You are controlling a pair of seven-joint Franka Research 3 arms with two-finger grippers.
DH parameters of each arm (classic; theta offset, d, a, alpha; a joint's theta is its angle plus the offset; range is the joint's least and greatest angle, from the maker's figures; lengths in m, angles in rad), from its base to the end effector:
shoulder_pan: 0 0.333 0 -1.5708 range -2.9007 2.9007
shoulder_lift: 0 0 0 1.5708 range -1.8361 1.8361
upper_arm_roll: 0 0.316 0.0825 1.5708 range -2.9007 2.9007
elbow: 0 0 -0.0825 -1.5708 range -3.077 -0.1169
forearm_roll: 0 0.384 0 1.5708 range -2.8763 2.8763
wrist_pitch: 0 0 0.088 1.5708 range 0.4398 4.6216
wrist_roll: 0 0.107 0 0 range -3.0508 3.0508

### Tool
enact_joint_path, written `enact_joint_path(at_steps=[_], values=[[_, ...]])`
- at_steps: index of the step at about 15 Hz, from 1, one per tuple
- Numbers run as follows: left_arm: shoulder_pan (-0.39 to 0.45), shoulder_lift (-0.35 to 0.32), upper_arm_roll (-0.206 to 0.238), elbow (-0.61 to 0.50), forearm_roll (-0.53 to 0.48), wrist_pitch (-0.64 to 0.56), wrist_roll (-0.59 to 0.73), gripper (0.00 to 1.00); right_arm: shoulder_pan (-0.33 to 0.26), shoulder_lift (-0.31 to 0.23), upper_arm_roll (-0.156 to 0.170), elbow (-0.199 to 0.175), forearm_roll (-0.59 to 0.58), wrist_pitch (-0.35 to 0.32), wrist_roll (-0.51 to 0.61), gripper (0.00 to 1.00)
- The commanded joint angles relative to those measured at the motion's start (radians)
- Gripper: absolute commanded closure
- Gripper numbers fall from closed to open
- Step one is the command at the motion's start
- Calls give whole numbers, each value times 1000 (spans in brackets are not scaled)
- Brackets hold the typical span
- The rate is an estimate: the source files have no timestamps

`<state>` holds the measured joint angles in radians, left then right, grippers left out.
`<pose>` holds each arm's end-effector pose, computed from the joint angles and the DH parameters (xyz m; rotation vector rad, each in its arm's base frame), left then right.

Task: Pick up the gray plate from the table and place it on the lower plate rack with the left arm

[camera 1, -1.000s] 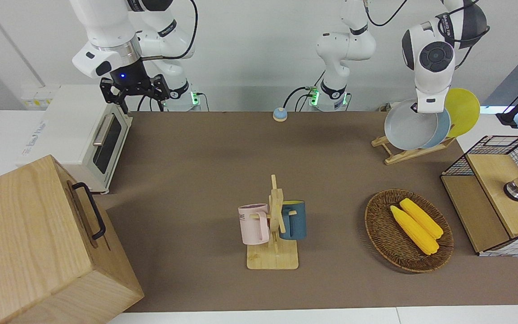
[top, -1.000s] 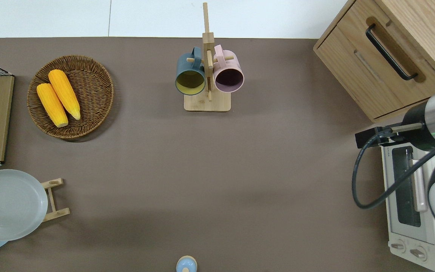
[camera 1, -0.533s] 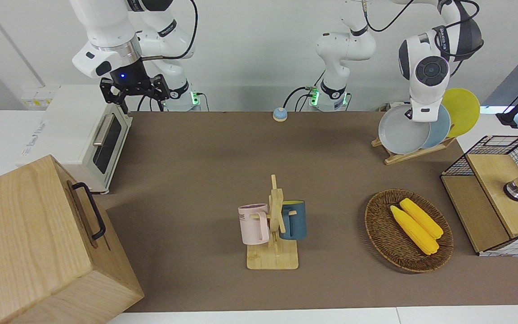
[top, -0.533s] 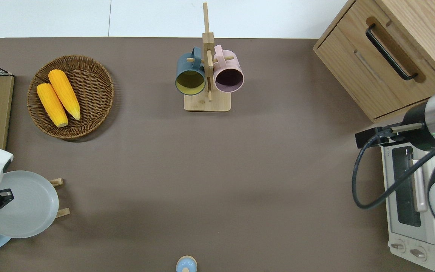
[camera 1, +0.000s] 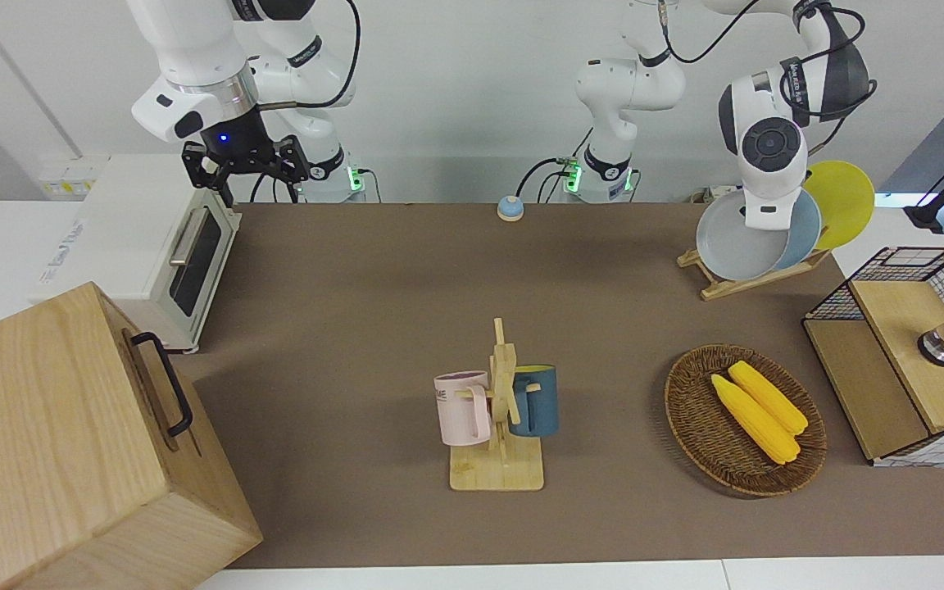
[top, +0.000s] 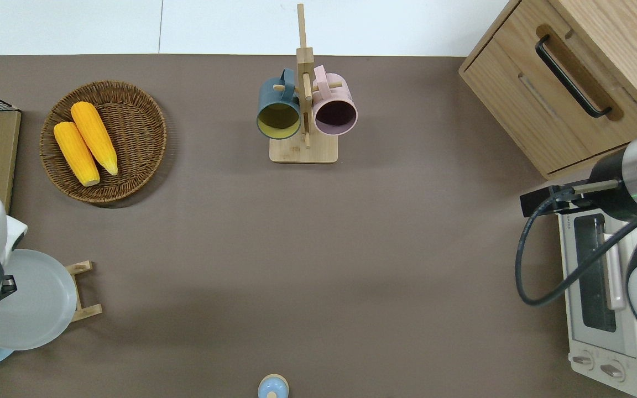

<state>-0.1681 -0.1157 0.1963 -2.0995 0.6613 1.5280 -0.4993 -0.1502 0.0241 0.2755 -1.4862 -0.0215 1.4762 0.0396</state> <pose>0.4698 0.0836 0.4618 -2.3547 -0.4665 0.3519 0.5487 0.0645 0.6431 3.1209 0.1312 -0.0498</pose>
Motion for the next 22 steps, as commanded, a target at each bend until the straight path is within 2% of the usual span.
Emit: enact_joint_path(at_steps=[1,3,5,12,14,22], values=[[-34,30,-52,65,49,-95,4,1000,-19,-3,17,9,-2,-14,13,17],[-34,33,-87,69,73,-101,-16,1000,-19,-1,17,9,-2,-14,13,17],[-34,34,-89,70,80,-100,-19,1000,-19,-1,17,9,-2,-13,13,17],[-45,38,-93,76,236,-106,21,1000,-19,-3,17,9,-2,-14,13,17],[-48,38,-100,76,222,-104,21,1000,-20,-3,17,9,-2,-14,13,17],[-48,94,-69,65,123,-86,-59,1000,-19,-3,17,9,-2,-14,13,17]])
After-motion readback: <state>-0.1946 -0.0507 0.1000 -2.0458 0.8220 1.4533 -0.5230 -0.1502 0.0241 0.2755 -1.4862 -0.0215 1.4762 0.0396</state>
